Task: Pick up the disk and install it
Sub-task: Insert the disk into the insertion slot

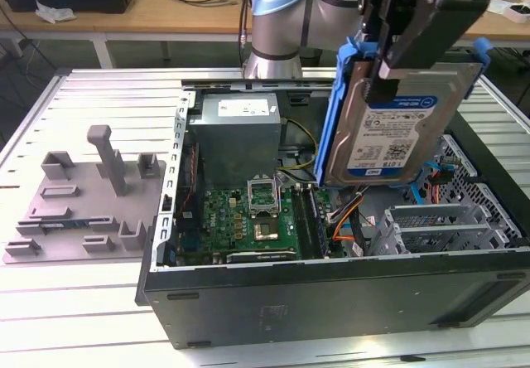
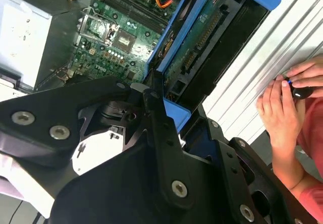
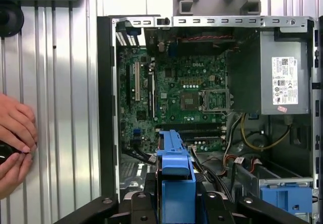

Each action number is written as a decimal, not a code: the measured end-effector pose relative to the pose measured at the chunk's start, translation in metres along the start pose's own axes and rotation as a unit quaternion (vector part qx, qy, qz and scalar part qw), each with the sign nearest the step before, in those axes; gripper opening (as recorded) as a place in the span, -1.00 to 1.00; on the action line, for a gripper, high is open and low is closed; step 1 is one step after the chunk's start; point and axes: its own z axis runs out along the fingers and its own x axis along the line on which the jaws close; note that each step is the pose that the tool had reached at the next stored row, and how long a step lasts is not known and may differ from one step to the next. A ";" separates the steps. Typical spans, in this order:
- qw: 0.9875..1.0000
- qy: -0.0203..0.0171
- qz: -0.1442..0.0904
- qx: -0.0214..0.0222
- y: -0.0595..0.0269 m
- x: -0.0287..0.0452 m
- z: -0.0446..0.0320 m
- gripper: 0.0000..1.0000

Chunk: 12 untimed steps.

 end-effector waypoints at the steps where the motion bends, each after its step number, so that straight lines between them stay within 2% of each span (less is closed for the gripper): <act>1: 1.000 0.000 0.000 0.000 -0.0019 0.0007 0.0000 -0.27; 10: 1.000 0.000 0.000 0.000 -0.0222 0.0085 0.0002 -0.27; 12: 1.000 0.000 0.000 0.000 -0.0300 0.0113 0.0002 -0.27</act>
